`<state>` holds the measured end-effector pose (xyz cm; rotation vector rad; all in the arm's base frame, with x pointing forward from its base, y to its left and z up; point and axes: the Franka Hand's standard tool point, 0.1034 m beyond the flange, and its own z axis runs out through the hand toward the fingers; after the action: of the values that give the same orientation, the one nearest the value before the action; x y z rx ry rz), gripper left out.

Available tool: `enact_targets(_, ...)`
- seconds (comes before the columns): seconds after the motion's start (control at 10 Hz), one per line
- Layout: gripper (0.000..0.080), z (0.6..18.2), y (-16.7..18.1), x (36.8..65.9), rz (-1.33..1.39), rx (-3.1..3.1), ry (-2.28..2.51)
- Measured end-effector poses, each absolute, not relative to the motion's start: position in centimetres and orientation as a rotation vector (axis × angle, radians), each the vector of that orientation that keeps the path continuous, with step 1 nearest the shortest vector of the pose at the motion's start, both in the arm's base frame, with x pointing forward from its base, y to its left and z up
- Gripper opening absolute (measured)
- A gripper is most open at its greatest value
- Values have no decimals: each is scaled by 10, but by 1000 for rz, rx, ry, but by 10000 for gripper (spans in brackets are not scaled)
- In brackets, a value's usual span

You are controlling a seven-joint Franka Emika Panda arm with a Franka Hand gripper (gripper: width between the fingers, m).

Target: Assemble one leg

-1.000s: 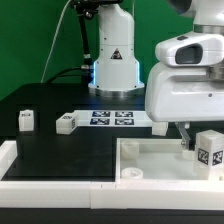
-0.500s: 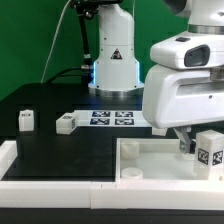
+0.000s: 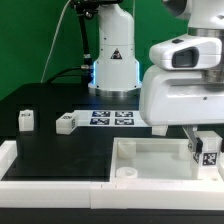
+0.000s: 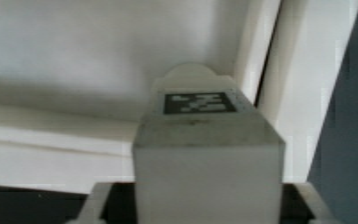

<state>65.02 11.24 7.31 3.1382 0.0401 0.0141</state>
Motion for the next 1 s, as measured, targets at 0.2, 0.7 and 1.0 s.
enact_targets(0.2,289,73,111,650,2,3102,-481)
enact_targets(0.7,290,74,110,649,-68,2725,-1522)
enact_targets(1.0,290,73,110,647,-68,2611,-1708)
